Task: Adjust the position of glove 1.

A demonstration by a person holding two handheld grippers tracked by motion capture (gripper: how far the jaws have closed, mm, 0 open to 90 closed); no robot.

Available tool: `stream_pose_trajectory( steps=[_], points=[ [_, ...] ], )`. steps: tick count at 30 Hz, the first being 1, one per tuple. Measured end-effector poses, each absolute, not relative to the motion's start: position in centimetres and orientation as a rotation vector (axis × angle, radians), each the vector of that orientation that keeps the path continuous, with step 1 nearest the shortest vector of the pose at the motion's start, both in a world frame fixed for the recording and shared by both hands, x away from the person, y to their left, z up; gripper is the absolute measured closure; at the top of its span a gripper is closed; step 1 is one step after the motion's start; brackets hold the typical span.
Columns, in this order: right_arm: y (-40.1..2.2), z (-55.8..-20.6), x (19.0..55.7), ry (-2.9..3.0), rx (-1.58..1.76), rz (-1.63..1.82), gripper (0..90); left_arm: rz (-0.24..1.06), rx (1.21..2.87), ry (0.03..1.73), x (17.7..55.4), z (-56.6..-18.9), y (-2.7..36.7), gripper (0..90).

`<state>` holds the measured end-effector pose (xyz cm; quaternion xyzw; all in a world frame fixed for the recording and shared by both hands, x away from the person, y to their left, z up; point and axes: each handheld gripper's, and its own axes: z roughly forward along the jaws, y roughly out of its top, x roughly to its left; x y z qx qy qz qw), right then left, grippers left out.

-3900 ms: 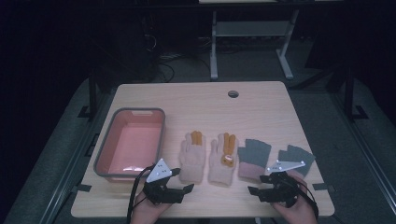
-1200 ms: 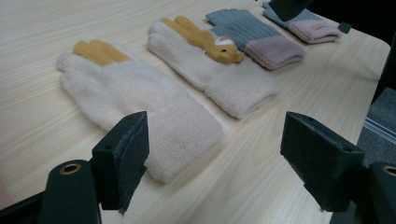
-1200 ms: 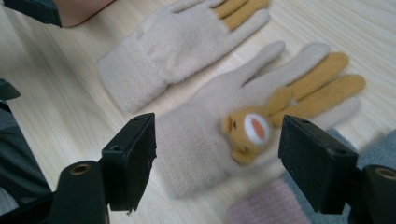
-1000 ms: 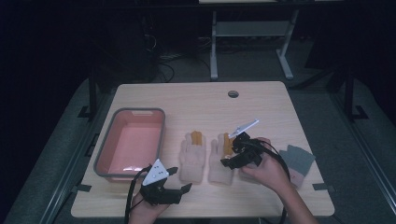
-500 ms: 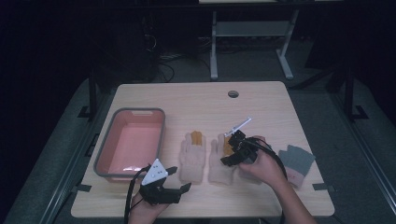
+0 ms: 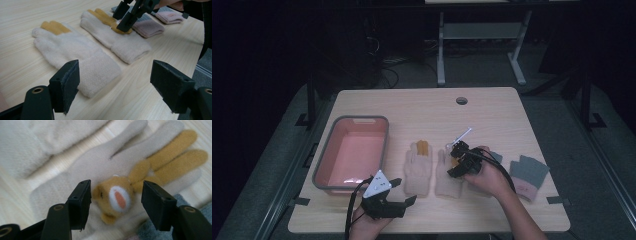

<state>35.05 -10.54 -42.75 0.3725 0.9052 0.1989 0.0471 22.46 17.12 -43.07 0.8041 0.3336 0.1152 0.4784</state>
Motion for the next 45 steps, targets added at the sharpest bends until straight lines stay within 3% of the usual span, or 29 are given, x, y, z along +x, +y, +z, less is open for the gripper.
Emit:
stream_pose_trajectory(
  steps=[20,45],
  points=[
    [-10.0,-43.3,35.1,2.782,1.147,0.534,61.2,0.275,1.955,0.829,22.6,-43.1,17.3,23.8],
    [-9.5,-37.9,33.7,2.749,1.025,0.604,62.8,0.306,1.947,0.834,22.4,-42.9,17.4,23.0]
  ],
)
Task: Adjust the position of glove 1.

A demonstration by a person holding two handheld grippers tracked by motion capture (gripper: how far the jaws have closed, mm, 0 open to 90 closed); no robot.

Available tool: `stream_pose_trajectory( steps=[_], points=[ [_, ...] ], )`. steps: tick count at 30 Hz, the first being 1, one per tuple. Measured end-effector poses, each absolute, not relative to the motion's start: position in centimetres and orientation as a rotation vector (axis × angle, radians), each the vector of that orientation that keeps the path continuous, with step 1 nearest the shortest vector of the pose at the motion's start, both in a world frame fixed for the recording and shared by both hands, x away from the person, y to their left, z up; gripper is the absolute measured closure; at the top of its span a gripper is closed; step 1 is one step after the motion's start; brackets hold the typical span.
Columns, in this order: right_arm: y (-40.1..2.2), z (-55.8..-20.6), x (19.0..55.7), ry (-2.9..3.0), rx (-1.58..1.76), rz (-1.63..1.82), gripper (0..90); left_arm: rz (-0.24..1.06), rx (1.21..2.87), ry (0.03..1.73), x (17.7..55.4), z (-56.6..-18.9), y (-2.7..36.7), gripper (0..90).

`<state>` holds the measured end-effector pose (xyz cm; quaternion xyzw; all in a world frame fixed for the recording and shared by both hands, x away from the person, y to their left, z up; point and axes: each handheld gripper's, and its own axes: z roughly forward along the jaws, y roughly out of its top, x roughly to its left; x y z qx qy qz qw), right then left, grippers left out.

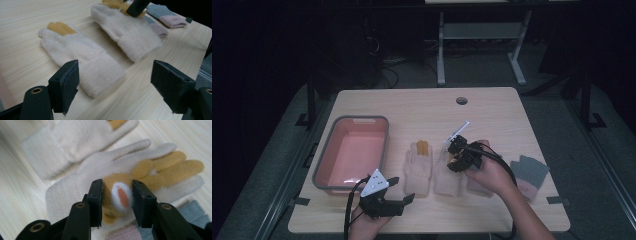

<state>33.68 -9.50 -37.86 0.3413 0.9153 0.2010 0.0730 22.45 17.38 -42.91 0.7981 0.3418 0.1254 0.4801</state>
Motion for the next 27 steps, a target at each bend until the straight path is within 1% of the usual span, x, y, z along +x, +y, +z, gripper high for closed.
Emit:
stream_pose_trajectory(
  steps=[5,11,21,27],
  points=[
    [-8.3,-36.4,33.9,2.749,0.977,0.635,62.8,0.299,1.951,0.822,22.3,-43.0,17.0,23.0],
    [-6.7,-35.7,34.4,2.76,0.935,0.668,62.8,0.295,1.951,0.825,22.2,-43.0,17.0,23.0],
    [-3.7,-35.6,35.5,2.786,0.891,0.696,62.8,0.295,1.956,0.813,22.1,-43.0,16.9,23.1],
    [-2.2,-36.3,36.0,2.811,0.87,0.683,62.7,0.296,1.954,0.811,22.1,-42.9,16.9,23.0]
  ],
)
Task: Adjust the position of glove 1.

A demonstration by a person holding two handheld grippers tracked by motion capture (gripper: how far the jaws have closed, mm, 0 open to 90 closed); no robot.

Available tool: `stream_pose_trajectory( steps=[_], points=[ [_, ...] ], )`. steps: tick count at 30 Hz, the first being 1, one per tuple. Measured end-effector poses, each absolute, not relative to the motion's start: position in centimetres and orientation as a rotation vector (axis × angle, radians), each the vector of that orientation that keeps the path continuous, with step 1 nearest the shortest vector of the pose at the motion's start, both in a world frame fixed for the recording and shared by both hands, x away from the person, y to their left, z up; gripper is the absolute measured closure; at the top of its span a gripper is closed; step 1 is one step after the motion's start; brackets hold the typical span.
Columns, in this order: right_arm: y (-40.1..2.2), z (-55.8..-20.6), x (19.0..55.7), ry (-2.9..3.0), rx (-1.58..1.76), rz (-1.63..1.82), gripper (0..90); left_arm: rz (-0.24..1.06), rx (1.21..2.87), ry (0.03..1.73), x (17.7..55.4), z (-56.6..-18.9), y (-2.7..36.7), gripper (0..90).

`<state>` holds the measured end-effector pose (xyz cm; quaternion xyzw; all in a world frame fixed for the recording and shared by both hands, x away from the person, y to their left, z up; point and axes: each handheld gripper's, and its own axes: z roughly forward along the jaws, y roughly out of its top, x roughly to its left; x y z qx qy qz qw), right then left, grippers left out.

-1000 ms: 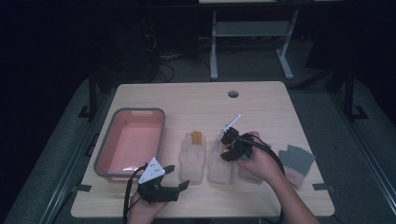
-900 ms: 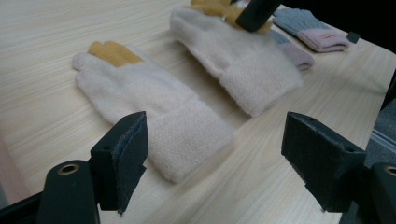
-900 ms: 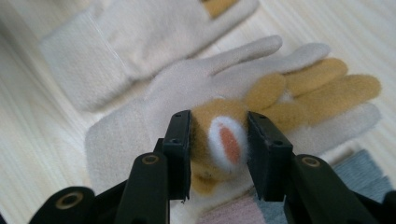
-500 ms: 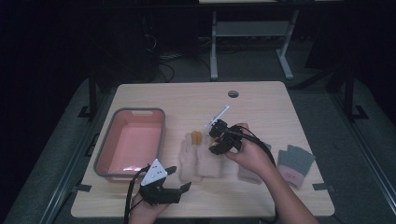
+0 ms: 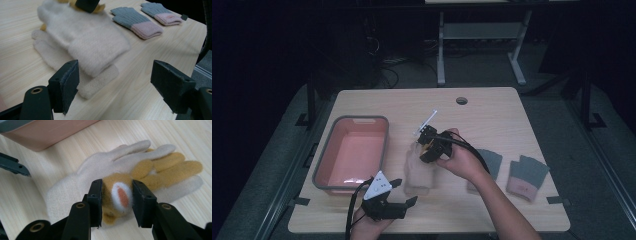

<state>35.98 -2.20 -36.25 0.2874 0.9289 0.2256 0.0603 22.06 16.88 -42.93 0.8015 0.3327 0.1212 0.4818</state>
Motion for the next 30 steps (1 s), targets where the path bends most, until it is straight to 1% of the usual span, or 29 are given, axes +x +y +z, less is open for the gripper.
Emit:
stream_pose_trajectory(
  steps=[13,21,23,30],
  points=[
    [-1.0,-37.5,36.6,2.84,0.859,0.678,62.4,0.292,1.946,0.818,22.0,-43.0,16.8,23.0],
    [-0.9,-39.5,37.0,2.872,0.891,0.648,61.3,0.295,1.954,0.814,22.0,-42.9,16.8,23.1],
    [-1.0,-40.5,37.1,2.886,0.905,0.635,60.0,0.293,1.959,0.815,22.0,-42.9,16.8,23.1],
    [-1.3,-41.0,37.2,2.898,0.916,0.657,55.7,0.296,1.954,0.817,22.0,-42.9,16.8,23.1]
  ],
)
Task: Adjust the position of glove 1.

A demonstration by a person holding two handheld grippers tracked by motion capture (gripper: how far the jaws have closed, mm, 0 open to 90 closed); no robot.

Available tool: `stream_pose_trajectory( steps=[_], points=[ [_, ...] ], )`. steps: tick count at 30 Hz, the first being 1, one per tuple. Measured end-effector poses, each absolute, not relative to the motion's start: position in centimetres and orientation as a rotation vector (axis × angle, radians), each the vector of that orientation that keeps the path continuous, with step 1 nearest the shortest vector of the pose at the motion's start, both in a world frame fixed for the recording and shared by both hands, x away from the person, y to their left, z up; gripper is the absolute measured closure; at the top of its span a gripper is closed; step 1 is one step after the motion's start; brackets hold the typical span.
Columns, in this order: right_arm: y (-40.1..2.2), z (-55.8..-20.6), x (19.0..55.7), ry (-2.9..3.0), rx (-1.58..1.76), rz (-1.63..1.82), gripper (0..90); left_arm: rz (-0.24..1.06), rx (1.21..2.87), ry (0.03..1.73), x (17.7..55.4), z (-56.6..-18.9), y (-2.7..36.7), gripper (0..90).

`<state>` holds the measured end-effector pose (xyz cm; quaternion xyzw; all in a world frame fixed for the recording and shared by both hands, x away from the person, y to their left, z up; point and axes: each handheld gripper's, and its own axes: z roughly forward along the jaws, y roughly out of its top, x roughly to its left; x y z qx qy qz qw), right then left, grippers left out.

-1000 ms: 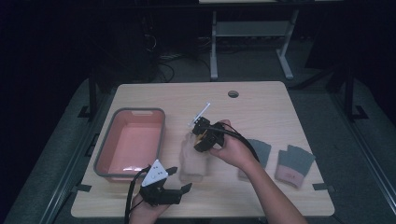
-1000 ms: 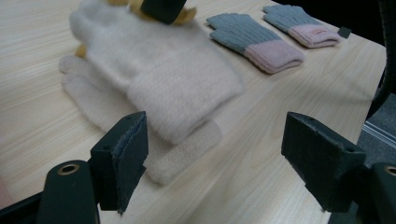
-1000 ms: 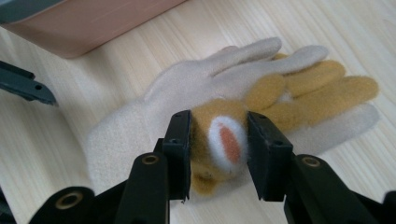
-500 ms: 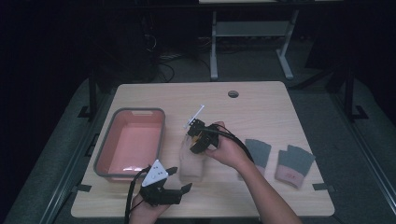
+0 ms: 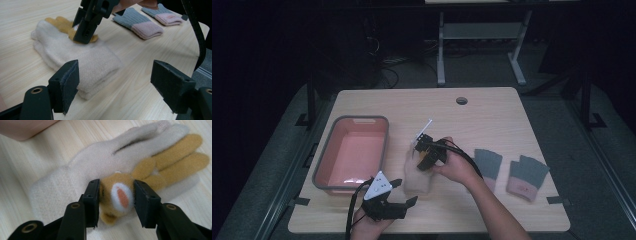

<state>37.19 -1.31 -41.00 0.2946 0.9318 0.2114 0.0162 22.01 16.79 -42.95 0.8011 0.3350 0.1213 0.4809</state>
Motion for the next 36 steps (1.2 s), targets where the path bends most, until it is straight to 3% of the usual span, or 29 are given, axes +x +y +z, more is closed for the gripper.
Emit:
stream_pose_trajectory(
  steps=[11,22,36],
  points=[
    [-0.4,-39.9,37.1,2.847,0.869,0.697,45.9,0.294,1.958,0.817,21.9,-42.9,16.7,23.1],
    [2.3,-41.5,37.4,2.831,0.806,0.597,35.0,0.293,1.957,0.81,22.0,-43.0,16.6,23.1],
    [1.8,-42.4,37.3,2.886,0.734,0.538,35.5,0.26,1.942,0.82,22.0,-42.9,16.3,23.2]
  ],
)
